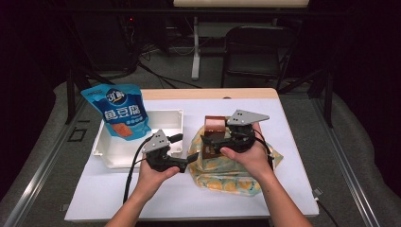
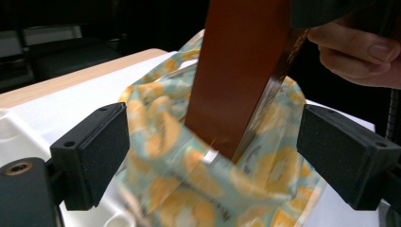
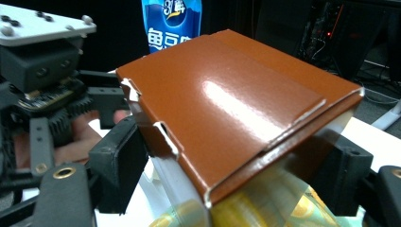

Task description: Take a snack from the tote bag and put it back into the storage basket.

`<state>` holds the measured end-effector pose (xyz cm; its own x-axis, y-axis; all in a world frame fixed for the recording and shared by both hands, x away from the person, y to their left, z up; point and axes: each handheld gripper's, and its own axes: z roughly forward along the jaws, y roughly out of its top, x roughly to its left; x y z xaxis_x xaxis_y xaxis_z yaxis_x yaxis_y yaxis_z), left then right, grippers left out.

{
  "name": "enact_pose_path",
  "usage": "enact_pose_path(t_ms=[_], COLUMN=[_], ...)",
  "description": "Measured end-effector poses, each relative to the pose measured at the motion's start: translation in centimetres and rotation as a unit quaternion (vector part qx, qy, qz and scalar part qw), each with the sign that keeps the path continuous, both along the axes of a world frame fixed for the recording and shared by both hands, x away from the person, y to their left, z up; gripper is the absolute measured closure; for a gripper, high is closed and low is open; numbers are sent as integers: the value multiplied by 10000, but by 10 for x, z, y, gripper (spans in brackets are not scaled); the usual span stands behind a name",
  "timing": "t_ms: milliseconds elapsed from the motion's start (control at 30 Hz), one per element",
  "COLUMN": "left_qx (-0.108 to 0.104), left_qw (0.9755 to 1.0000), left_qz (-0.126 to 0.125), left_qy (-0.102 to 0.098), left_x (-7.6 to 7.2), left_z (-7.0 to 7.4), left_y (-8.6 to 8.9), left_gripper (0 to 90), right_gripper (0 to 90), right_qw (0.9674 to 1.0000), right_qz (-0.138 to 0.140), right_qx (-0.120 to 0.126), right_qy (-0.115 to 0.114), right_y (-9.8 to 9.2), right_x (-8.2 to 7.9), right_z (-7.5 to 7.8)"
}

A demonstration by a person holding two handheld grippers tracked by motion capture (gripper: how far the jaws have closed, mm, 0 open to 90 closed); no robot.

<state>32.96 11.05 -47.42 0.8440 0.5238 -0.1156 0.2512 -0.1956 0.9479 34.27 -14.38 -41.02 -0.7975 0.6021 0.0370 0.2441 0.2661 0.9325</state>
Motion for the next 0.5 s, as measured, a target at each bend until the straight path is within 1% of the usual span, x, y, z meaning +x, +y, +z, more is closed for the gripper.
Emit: enact_pose_path(t_ms=[133, 200, 233, 300, 333, 367, 433, 500], left_qx=[72, 69, 79, 75, 28, 42, 15, -12], left_qw=[9998, 9998, 9996, 9995, 9994, 9993, 9991, 9989], left_qz=[-191, -205, -261, -314, -332, -358, -424, -471], left_qy=[-14, -20, -8, 9, 5, -5, 39, 22], left_x=[2, 2, 3, 5, 5, 6, 7, 7], left_z=[1, 1, 1, 2, 2, 3, 3, 3], left_y=[-15, -21, -23, -27, -29, -31, -34, -35], left_gripper=[81, 73, 71, 69, 73, 80, 83, 93], right_gripper=[216, 217, 217, 217, 217, 217, 217, 217], right_qw=[10000, 9999, 9999, 9998, 9998, 9998, 9996, 9995], right_qz=[56, 98, 111, 156, 169, 190, 247, 294], right_qx=[31, 55, 81, 76, 82, 84, 75, 74], right_qy=[-13, -14, -13, -25, -32, -41, -58, -68], right_y=[-1, -2, -3, -3, -3, -3, -2, 0], right_x=[-3, -4, -5, -6, -7, -8, -10, -12], right_z=[4, 6, 8, 10, 11, 13, 14, 16])
